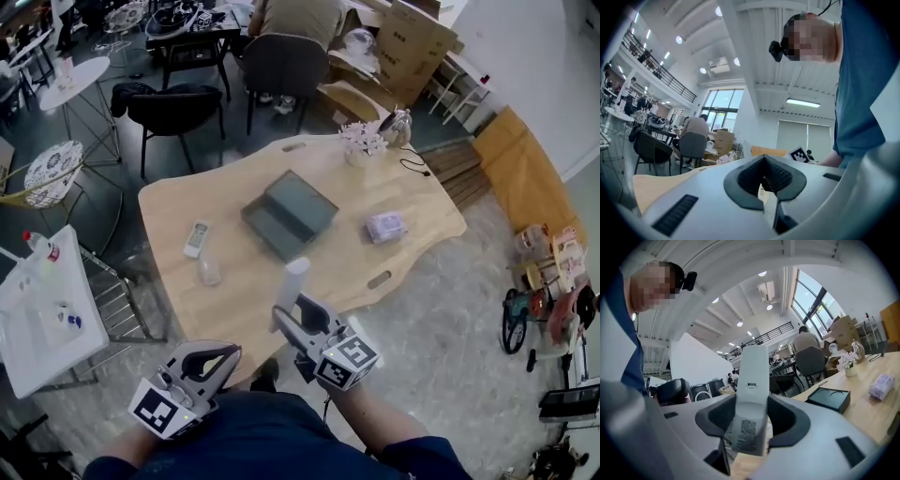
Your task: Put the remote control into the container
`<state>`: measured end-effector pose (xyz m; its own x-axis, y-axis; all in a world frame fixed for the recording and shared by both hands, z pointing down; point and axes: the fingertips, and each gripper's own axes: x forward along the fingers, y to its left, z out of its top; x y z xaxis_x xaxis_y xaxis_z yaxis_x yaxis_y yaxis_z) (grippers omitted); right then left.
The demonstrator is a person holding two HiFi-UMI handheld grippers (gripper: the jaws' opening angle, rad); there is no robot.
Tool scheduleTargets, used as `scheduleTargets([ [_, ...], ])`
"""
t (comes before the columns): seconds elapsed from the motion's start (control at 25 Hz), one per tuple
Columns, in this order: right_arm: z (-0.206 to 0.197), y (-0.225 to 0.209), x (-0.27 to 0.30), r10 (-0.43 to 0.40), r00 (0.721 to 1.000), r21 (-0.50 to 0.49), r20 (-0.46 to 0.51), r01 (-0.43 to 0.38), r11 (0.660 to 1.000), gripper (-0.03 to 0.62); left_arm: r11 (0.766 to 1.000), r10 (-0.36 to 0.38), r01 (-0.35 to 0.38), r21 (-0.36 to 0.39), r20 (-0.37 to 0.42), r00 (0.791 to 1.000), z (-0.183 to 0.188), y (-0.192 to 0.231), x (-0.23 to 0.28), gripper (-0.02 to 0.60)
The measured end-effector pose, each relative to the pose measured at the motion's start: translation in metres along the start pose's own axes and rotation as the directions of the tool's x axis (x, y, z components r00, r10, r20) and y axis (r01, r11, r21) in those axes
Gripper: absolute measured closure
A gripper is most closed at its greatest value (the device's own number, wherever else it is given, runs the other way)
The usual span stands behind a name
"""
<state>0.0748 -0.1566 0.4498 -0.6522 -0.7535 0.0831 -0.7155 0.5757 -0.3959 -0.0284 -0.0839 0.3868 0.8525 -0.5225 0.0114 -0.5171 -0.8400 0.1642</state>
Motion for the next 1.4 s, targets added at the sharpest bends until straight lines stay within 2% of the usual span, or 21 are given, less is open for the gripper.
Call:
scheduleTargets([
  [0.4,0.006,-0.093,0.043,0.010,0.997,-0.037,-0.079,-0.013,0.999,0.373,0.997,0.080,-0.080,0.017,-0.002,0.997,0.001,0.008,0.039,0.572],
  [0.64,0.000,-0.140,0.075,-0.023,0.990,-0.071,-0.140,0.013,0.997,0.373,0.993,0.118,-0.118,0.015,-0.014,0.993,-0.003,0.017,0.044,0.572],
  [0.88,-0.016,-0.187,0.112,-0.072,0.969,-0.140,-0.236,0.040,0.989,0.373,0.989,0.146,-0.145,0.016,-0.013,0.989,-0.006,0.025,0.045,0.572],
  [1.12,-0.049,-0.235,0.153,-0.148,0.926,-0.194,-0.348,0.083,0.977,0.375,0.986,0.165,-0.165,0.010,-0.022,0.986,-0.009,0.037,0.048,0.572],
  [1.4,-0.097,-0.281,0.197,-0.215,0.839,-0.270,-0.501,0.085,0.959,0.375,0.982,0.188,-0.187,0.014,-0.036,0.982,-0.012,0.053,0.052,0.572],
])
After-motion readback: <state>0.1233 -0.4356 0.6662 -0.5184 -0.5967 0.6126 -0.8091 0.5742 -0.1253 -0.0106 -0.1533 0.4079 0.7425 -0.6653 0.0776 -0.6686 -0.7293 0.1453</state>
